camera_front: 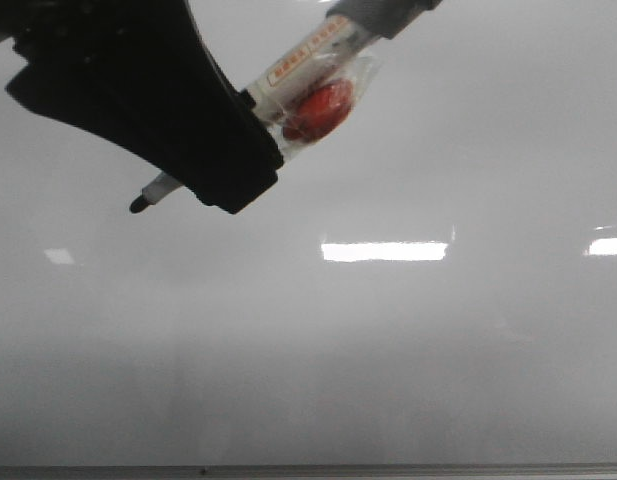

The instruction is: Write number 9 on whiteboard

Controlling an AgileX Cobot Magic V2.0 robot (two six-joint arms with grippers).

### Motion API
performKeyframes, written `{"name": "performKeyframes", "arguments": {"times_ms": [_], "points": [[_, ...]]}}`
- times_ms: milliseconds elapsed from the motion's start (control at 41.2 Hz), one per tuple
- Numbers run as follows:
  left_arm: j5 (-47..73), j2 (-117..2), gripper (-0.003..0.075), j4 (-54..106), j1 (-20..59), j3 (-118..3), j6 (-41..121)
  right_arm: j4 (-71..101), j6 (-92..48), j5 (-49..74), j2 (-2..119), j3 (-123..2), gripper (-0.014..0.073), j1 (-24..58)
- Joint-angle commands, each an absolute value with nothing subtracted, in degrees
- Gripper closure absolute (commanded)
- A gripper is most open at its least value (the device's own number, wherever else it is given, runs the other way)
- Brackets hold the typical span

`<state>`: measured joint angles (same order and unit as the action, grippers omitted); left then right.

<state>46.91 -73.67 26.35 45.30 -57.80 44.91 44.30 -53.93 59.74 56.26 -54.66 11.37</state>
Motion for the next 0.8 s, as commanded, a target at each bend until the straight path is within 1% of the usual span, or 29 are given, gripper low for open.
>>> {"name": "performKeyframes", "arguments": {"times_ms": [0,121,388,655,704,777], "points": [[44.84,-71.88,0.0702,28.53,45.74,-59.87,44.93,51.66,-59.32,61.87,58.69,-59.28,0.0021,12.69],[44.84,-71.88,0.0702,28.53,45.74,-59.87,44.93,53.3,-60.39,64.26,61.69,-61.92,0.0021,15.35],[44.84,-71.88,0.0702,28.53,45.74,-59.87,44.93,53.18,-60.5,64.83,69.58,-65.03,0.0021,21.52],[44.84,-71.88,0.0702,28.53,45.74,-59.87,44.93,52.76,-60.69,65.35,75.01,-65.9,0.0024,22.55],[44.84,-71.88,0.0702,28.53,45.74,-59.87,44.93,52.83,-60.69,65.4,75.54,-65.9,0.0036,22.98],[44.76,-71.88,0.0702,28.53,45.74,-59.87,44.93,52.83,-60.81,65.4,76.13,-65.9,0.0095,23.95]]}}
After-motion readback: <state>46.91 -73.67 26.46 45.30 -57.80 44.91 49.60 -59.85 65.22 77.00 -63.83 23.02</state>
